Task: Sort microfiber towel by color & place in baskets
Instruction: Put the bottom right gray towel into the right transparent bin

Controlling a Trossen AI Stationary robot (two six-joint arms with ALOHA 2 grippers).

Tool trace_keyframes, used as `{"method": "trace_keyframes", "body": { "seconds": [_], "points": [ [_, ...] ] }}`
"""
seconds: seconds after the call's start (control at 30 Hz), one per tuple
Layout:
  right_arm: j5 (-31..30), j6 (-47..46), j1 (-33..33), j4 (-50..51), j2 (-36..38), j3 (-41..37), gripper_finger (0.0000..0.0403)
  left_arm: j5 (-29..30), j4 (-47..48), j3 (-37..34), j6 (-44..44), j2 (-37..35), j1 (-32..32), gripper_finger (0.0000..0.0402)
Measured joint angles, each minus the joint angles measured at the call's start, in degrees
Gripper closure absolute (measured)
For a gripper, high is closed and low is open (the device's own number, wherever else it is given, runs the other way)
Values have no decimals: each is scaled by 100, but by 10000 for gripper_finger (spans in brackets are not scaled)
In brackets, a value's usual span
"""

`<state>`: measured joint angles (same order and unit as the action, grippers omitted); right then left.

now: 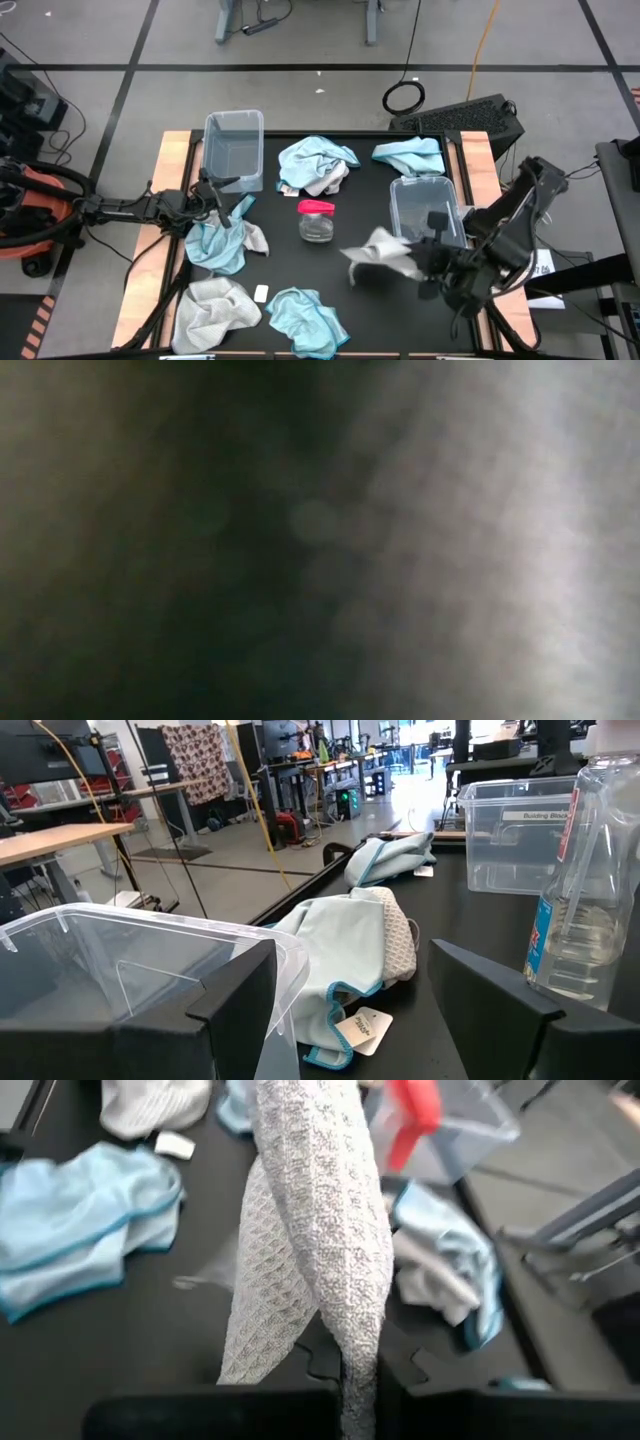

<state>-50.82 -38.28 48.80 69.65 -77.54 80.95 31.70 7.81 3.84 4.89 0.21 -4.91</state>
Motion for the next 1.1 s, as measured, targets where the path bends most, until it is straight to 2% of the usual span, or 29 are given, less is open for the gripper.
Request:
{"method": "trace_keyframes", "body": {
  "seconds": [0.2, 0.5, 0.77, 0.97, 1.1],
  "points": [
    [-594, 393, 1, 4, 409, 0, 399, 0, 2, 0, 0, 0, 0, 139],
    [-1097, 638, -10, 421, 838, 0, 399, 1, 0, 0, 0, 1, 0, 139],
    [-1109, 568, -10, 1066, 1259, 0, 399, 1, 0, 0, 0, 1, 0, 139],
    [-1058, -17, -9, 1873, 1612, 0, 399, 0, 0, 0, 0, 0, 2, 139],
    [-768, -206, -10, 2035, 1885, -2, 399, 0, 0, 0, 0, 2, 1, 139]
  ]
}}
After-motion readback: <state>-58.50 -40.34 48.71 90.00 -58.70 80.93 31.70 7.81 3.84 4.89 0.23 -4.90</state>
